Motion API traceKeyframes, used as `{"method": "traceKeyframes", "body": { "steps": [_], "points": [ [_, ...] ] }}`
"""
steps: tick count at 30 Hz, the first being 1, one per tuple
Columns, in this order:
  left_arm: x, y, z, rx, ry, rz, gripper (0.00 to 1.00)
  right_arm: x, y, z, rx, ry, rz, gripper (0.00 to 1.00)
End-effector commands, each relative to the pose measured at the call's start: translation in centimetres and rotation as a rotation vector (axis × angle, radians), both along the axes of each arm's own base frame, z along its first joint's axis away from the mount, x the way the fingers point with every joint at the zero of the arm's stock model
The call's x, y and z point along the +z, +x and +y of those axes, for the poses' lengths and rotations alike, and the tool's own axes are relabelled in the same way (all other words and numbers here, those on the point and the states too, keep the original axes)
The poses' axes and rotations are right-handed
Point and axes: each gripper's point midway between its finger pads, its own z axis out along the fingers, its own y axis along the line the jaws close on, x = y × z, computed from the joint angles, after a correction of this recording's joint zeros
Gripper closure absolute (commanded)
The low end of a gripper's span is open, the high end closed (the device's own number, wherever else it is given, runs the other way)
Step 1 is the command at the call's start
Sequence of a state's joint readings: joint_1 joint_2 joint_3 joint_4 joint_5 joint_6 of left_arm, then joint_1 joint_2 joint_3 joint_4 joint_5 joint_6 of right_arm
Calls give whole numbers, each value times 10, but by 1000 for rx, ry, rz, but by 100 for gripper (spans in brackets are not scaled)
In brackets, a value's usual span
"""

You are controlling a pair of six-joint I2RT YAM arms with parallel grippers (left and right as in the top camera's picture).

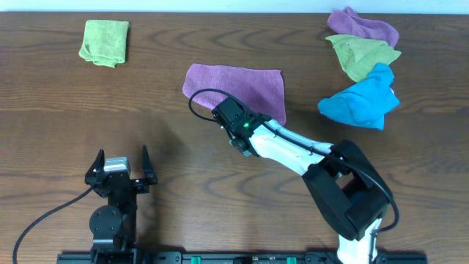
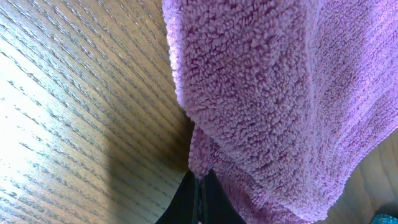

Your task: Fold the cloth

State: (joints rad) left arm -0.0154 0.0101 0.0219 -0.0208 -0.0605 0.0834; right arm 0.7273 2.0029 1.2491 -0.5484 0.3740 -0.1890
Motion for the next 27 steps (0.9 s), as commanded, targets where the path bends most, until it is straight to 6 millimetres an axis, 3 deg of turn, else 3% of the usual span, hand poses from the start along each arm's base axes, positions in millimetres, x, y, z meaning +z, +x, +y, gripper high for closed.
{"method": "traceKeyframes", "body": {
  "steps": [1,5,15,22,24,27],
  "points": [
    [-18,-2,8,45,16,59,5,-5,-1,-1,-7,-7,6,99],
    [-18,-2,8,45,16,59,4,10,-12,14,11,-16,26,99],
    [-18,-2,8,45,17,59,5,89,-37,85,85,121,104,99],
    [-18,-2,8,45,16,59,5,115,-53,103,147,286,286,99],
    [-18,-2,8,45,16,59,5,115,-70,110,230,328,375,99],
    [-18,-2,8,45,16,59,5,124,-110,129,427,452,557,99]
  ]
}}
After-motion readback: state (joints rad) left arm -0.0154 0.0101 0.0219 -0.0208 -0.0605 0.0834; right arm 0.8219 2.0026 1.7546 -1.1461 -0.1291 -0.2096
